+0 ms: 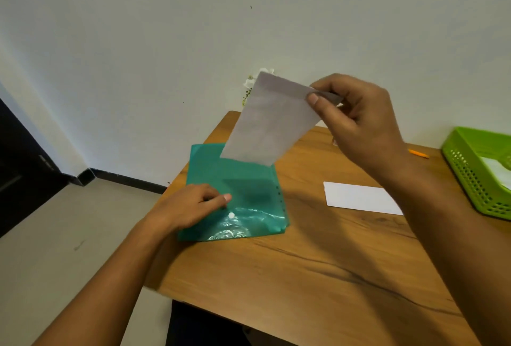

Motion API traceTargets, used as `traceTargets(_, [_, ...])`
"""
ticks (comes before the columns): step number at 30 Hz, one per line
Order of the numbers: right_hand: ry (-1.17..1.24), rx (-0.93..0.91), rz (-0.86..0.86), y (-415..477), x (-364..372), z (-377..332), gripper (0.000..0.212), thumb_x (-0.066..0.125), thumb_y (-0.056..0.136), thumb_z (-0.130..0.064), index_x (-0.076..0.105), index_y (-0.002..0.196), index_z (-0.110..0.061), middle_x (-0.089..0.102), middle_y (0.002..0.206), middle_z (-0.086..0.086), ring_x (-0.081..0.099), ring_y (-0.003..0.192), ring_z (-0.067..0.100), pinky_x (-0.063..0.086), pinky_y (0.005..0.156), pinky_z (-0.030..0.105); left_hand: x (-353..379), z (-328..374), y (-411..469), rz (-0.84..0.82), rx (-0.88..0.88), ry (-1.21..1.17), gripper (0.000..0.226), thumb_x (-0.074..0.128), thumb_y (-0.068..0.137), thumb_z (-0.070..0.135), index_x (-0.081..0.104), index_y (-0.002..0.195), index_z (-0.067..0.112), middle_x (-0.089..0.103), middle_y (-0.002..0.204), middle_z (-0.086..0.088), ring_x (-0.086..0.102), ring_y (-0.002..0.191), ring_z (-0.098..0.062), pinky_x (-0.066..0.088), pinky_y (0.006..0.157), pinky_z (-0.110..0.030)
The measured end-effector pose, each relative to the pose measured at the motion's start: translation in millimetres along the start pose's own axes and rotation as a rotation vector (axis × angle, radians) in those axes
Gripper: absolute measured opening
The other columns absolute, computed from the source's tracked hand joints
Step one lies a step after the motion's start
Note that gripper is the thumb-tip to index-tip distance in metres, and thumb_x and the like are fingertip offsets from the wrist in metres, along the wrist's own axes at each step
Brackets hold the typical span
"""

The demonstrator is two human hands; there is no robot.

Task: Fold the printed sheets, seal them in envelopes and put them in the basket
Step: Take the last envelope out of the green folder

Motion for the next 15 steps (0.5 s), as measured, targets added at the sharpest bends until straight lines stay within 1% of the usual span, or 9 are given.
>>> traceTargets(1, [-0.004,0.018,0.006,-4.9,2.1,6.2,0.013,0.063,0.102,-0.018,0.075,0.102,-0.012,0.072,0.092,-0.006,0.066,0.086,0.012,0.055,0.065,0.036,3.5,1.5,1.4,0.019,0.014,0.044,0.058,0.044,0.085,0.082,0.076,0.094,0.035,0.068,0.105,0.016,0.062,0.095,-0.004,0.054,0.088,-0.040])
traceTargets(3, [-0.013,0.065,0.009,-14.4,6.5,17.8,0.011,0.064,0.101,-0.020,0.075,0.103,-0.018,0.072,0.093,-0.010,0.066,0.087,0.009,0.054,0.067,0.031,8.9,5.8,2.3,0.058,0.011,0.102,0.040,0.057,0.088,0.072,0.072,0.093,0.036,0.062,0.108,0.014,0.056,0.098,-0.006,0.054,0.088,-0.037])
traceTargets(5, [-0.012,0.107,0.004,-22.4,11.0,28.2,0.011,0.065,0.101,-0.020,0.076,0.104,-0.020,0.072,0.095,-0.008,0.066,0.089,0.009,0.055,0.070,0.030,13.2,8.9,3.6,0.084,0.002,0.129,0.029,0.065,0.087,0.065,0.069,0.091,0.037,0.059,0.110,0.012,0.053,0.101,-0.009,0.052,0.089,-0.036])
traceTargets(6, [-0.009,0.120,0.000,-26.2,13.0,32.3,0.011,0.066,0.100,-0.019,0.076,0.104,-0.021,0.072,0.096,-0.008,0.066,0.089,0.009,0.055,0.071,0.031,15.2,10.6,3.8,0.085,-0.007,0.139,0.026,0.067,0.086,0.063,0.067,0.091,0.037,0.058,0.110,0.011,0.052,0.102,-0.010,0.051,0.088,-0.035])
traceTargets(8, [-0.009,0.137,-0.023,-32.4,16.3,37.5,0.011,0.067,0.100,-0.019,0.076,0.105,-0.021,0.072,0.096,-0.010,0.066,0.091,0.011,0.057,0.073,0.036,18.0,11.9,4.6,0.094,-0.020,0.160,0.024,0.070,0.085,0.060,0.065,0.092,0.037,0.055,0.110,0.011,0.050,0.105,-0.012,0.049,0.089,-0.034])
traceTargets(11, [-0.035,0.131,-0.071,-39.1,21.4,43.1,0.012,0.066,0.100,-0.021,0.076,0.106,-0.026,0.067,0.096,-0.019,0.064,0.095,0.009,0.058,0.076,0.039,21.1,10.2,5.9,0.111,-0.038,0.167,0.025,0.072,0.085,0.058,0.062,0.093,0.038,0.053,0.111,0.011,0.047,0.108,-0.013,0.050,0.093,-0.036])
traceTargets(13, [-0.024,0.123,-0.099,-42.4,25.1,46.7,0.013,0.067,0.100,-0.021,0.075,0.106,-0.029,0.067,0.097,-0.021,0.065,0.096,0.009,0.058,0.078,0.041,22.5,10.0,6.8,0.112,-0.040,0.178,0.025,0.071,0.085,0.059,0.061,0.095,0.038,0.052,0.112,0.012,0.047,0.109,-0.013,0.050,0.092,-0.036])
traceTargets(15, [-0.011,0.120,-0.125,-44.2,28.3,50.9,0.014,0.067,0.100,-0.021,0.075,0.106,-0.031,0.069,0.097,-0.020,0.065,0.097,0.009,0.057,0.082,0.042,23.4,11.0,7.6,0.107,-0.035,0.205,0.025,0.070,0.086,0.059,0.061,0.100,0.040,0.050,0.114,0.013,0.046,0.110,-0.012,0.050,0.092,-0.037])
Point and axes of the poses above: each hand's wrist, its own y-axis towards the middle knuckle, its own x-axis out of the palm, z = x × y, the point moved 2 cm from there along y, towards the middle knuckle
